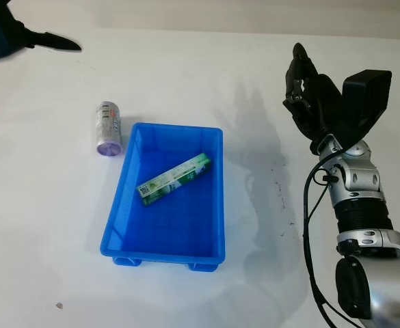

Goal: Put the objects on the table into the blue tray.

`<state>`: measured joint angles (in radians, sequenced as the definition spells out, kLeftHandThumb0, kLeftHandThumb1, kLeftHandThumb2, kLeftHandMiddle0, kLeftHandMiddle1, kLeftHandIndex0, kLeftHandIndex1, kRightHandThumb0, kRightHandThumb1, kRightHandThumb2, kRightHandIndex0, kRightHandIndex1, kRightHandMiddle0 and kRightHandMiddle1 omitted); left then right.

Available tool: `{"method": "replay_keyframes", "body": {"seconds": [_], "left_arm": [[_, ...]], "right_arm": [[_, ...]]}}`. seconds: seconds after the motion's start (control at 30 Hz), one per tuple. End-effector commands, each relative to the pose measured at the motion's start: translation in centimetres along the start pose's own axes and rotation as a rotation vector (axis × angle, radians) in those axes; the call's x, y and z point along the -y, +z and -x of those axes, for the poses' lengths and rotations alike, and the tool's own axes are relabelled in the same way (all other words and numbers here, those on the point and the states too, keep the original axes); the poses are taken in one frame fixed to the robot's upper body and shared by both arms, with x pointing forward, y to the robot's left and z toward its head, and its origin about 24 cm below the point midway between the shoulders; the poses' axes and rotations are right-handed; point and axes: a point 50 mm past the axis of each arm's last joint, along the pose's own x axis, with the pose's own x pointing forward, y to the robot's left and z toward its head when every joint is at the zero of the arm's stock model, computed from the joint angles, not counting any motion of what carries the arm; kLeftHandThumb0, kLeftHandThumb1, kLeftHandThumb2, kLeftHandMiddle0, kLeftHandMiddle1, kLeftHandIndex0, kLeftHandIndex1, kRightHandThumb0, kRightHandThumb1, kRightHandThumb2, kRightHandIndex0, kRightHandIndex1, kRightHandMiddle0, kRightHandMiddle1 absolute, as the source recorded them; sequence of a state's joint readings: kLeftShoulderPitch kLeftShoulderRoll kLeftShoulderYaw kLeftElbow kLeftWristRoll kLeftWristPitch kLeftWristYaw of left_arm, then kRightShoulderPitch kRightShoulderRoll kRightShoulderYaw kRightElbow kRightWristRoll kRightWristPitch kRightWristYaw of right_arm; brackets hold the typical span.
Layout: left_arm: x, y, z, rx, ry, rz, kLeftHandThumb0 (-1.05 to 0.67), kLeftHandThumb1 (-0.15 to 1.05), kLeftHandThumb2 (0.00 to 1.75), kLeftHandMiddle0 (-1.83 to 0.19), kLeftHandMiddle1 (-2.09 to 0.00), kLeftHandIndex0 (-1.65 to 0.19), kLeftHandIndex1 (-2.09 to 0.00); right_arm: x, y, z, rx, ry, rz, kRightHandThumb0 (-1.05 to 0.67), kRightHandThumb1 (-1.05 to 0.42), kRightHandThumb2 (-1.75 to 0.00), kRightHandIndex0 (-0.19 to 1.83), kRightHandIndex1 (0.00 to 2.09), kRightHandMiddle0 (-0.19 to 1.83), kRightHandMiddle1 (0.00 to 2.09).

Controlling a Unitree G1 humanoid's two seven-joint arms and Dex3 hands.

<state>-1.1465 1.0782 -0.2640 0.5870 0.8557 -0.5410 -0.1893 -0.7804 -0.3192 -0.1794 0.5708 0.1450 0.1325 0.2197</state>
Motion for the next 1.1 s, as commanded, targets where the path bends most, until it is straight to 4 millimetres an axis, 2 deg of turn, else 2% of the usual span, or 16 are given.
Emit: {"method": "replay_keyframes", "body": {"seconds": [0.0, 0.17, 0.3, 0.33, 0.4, 0.43, 0.53, 0.57, 0.63, 0.67, 0.77, 0.8, 0.9, 1.0, 1.03, 1.07], "left_arm": [[-0.4, -0.1, 0.0, 0.086, -0.024, -0.221, -0.6, 0.84, 0.05, 0.16, -0.04, 0.16, -0.04], [0.6, 1.0, -0.8, 0.269, -0.097, -0.487, -0.58, 0.91, 0.08, 0.19, -0.01, 0.19, 0.0], [1.1, 1.5, -1.1, 0.384, -0.09, -0.586, -0.37, 1.03, 0.13, 0.16, -0.05, 0.16, -0.03], [1.1, 1.7, -1.1, 0.41, -0.072, -0.595, -0.24, 1.04, 0.22, 0.15, -0.05, 0.15, -0.04], [1.5, 2.0, -1.2, 0.46, -0.057, -0.58, -0.12, 1.05, 0.33, 0.14, -0.05, 0.15, -0.04], [1.6, 2.2, -1.2, 0.48, -0.045, -0.571, -0.1, 1.05, 0.3, 0.1, -0.07, 0.1, -0.07], [2.5, 2.5, -1.2, 0.518, -0.032, -0.564, -0.1, 1.05, 0.21, 0.05, -0.07, 0.05, -0.08], [2.9, 2.7, -1.2, 0.527, -0.032, -0.56, -0.15, 1.02, 0.21, 0.04, -0.07, 0.05, -0.08], [3.5, 2.9, -1.2, 0.54, -0.052, -0.55, -0.39, 0.95, 0.11, 0.09, -0.04, 0.1, -0.05], [3.9, 3.1, -1.3, 0.546, -0.052, -0.54, -0.44, 0.93, 0.09, 0.1, -0.04, 0.11, -0.04], [4.9, 3.8, -1.5, 0.568, -0.023, -0.493, -0.34, 0.97, 0.08, 0.09, -0.05, 0.08, -0.06], [5.2, 4.0, -1.6, 0.578, -0.011, -0.479, -0.37, 0.95, 0.07, 0.09, -0.05, 0.08, -0.06], [6.1, 4.6, -1.9, 0.603, 0.002, -0.484, -0.22, 1.02, 0.13, 0.06, -0.06, 0.06, -0.07], [7.1, 5.1, -2.0, 0.623, -0.016, -0.485, -0.33, 1.04, 0.18, 0.05, -0.06, 0.07, -0.06], [7.5, 5.2, -2.0, 0.627, -0.033, -0.479, -0.34, 1.05, 0.2, 0.05, -0.06, 0.07, -0.06], [8.0, 5.5, -1.9, 0.63, -0.053, -0.465, -0.24, 1.05, 0.23, 0.07, -0.05, 0.09, -0.05]], "right_arm": [[0.1, 0.0, 0.0, -0.003, -0.005, -0.002, -0.65, -1.05, -0.83, -0.19, 0.0, -0.19, 0.0], [0.0, -0.2, -0.2, -0.009, -0.007, 0.003, -0.64, -1.05, -0.83, -0.19, 0.0, -0.19, 0.0], [0.1, -0.2, -0.2, -0.013, -0.009, 0.011, -0.64, -1.05, -0.82, -0.19, 0.0, -0.19, 0.0], [0.1, -0.2, -0.3, -0.013, -0.012, 0.01, -0.64, -1.05, -0.82, -0.19, 0.0, -0.19, 0.0], [0.1, -0.2, -0.3, -0.012, -0.011, 0.009, -0.64, -1.05, -0.83, -0.19, 0.0, -0.19, 0.0], [0.1, -0.2, -0.3, -0.012, -0.01, 0.009, -0.64, -1.05, -0.83, -0.19, 0.0, -0.19, 0.0], [0.1, -0.1, -0.4, -0.012, -0.009, 0.011, -0.64, -1.05, -0.83, -0.19, 0.0, -0.19, 0.0], [0.1, -0.1, -0.4, -0.012, -0.009, 0.012, -0.64, -1.05, -0.83, -0.19, 0.0, -0.19, 0.0], [0.0, -0.1, -0.4, -0.009, -0.005, 0.006, -0.63, -1.05, -0.83, -0.19, 0.0, -0.19, 0.0], [0.0, 0.0, -0.4, -0.008, -0.003, 0.006, -0.63, -1.05, -0.83, -0.19, 0.0, -0.19, 0.0], [0.0, 0.1, -0.5, -0.007, -0.001, 0.01, -0.63, -1.05, -0.84, -0.19, 0.0, -0.19, 0.0], [0.0, 0.1, -0.5, -0.006, 0.0, 0.01, -0.63, -1.05, -0.84, -0.19, 0.0, -0.19, 0.0], [0.1, 0.2, -0.4, -0.003, -0.006, 0.01, -0.64, -1.05, -0.83, -0.19, 0.0, -0.19, 0.0], [0.2, 0.2, -0.3, -0.003, -0.014, 0.007, -0.65, -1.05, -0.82, -0.19, 0.0, -0.19, 0.0], [0.3, 0.2, -0.2, -0.003, -0.015, 0.005, -0.65, -1.05, -0.82, -0.19, 0.0, -0.19, 0.0], [0.4, 0.2, -0.2, -0.005, -0.017, 0.007, -0.65, -1.05, -0.82, -0.19, 0.0, -0.19, 0.0]]}}
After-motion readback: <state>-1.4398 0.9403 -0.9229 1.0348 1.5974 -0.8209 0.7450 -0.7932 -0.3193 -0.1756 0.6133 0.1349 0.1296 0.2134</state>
